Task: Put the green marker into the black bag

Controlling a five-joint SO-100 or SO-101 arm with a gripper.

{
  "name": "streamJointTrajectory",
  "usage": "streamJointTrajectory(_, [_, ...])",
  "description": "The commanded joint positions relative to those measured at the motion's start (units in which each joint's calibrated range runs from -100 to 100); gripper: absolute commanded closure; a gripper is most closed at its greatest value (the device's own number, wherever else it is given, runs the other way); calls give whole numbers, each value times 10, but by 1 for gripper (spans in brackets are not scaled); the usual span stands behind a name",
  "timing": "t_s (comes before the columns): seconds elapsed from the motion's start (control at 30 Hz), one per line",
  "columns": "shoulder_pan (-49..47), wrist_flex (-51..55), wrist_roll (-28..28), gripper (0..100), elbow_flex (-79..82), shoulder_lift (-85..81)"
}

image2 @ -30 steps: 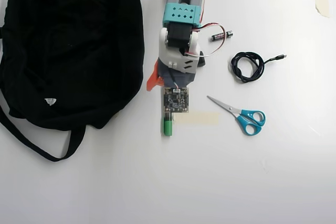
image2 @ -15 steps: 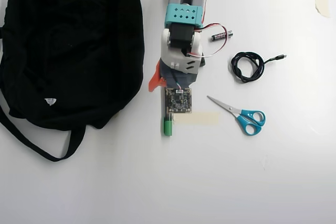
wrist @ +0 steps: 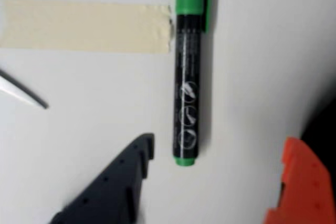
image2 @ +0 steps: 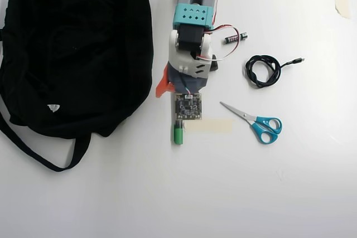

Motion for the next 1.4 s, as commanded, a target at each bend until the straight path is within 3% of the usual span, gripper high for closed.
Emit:
streamJointTrajectory(0.0, [3, -1, 4, 69, -23, 8])
streamJointTrajectory(1.37, [-6, 51, 12, 68, -146, 169])
